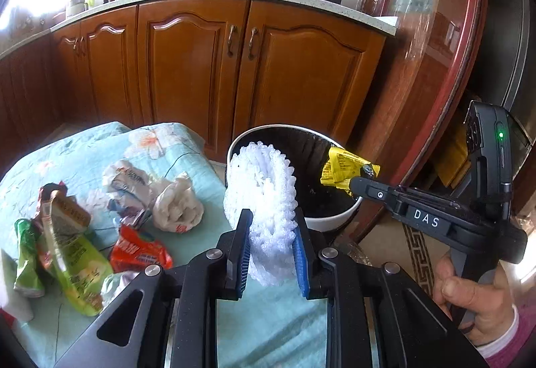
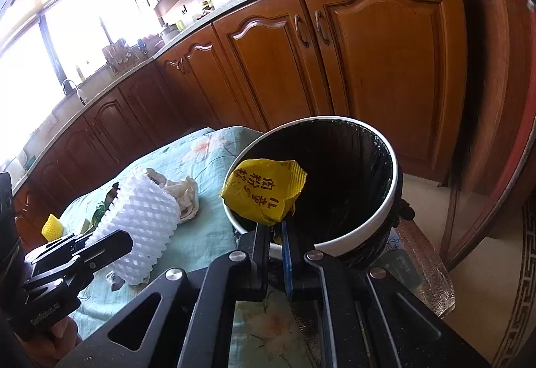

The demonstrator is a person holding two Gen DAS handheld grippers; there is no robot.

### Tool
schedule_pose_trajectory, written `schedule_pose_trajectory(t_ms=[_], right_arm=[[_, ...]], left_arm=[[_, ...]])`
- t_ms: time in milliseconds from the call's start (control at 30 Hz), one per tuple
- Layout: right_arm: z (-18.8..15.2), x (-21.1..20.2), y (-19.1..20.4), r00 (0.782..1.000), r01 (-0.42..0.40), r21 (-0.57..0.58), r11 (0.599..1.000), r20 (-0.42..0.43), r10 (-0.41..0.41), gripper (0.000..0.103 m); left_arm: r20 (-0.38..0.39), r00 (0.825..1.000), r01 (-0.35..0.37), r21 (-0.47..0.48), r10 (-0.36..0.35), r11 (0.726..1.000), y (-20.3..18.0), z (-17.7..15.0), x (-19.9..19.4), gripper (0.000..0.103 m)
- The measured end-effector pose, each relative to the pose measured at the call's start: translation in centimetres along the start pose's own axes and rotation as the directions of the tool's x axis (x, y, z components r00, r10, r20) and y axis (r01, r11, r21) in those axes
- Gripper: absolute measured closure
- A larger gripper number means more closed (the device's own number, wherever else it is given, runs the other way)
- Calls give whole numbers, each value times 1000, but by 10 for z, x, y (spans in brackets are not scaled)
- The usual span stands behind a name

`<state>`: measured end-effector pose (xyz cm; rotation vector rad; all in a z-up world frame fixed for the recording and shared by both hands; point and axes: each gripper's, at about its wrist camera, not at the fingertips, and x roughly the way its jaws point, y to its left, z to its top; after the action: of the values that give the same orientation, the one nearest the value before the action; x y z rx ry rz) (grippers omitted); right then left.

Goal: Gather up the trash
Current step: 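Carry both items over the trash bin and open both tools to drop them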

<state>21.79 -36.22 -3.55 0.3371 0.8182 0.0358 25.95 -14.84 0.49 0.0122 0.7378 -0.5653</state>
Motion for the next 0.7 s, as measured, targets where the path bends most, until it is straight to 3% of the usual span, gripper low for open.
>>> schedule_pose_trajectory(t_ms=[300,400,467,500,533,600,633,700], right_arm=[[24,30,-33,997,15,16,1000,-70,-14,96],[28,37,-41,996,21,22,1000,-85,-19,92],[31,42,-44,995,30,21,999,-95,-28,92],[31,44,-45,994,33,22,999,-101,-31,92],[33,47,-47,994,34,24,999,-108,-31,89],[35,53,-53,993,37,35,999,-116,-33,73],[35,54,-54,993,34,41,999,-115,-29,57],[35,50,-56,994,29,53,998,-105,-23,52]], left_arm=[[-128,992,11,-8,-12,1000,6,56,96,80],[-163,987,4,-22,-8,1000,11,67,124,79],[-173,985,4,-32,-9,999,12,72,137,77],[-176,984,4,-36,-10,999,12,73,140,70],[-180,984,6,-40,-13,999,12,76,145,64],[-177,984,3,-44,-11,999,11,78,147,38],[-162,987,-1,-38,-5,999,10,78,145,37],[-138,990,-14,-18,11,1000,4,75,139,37]])
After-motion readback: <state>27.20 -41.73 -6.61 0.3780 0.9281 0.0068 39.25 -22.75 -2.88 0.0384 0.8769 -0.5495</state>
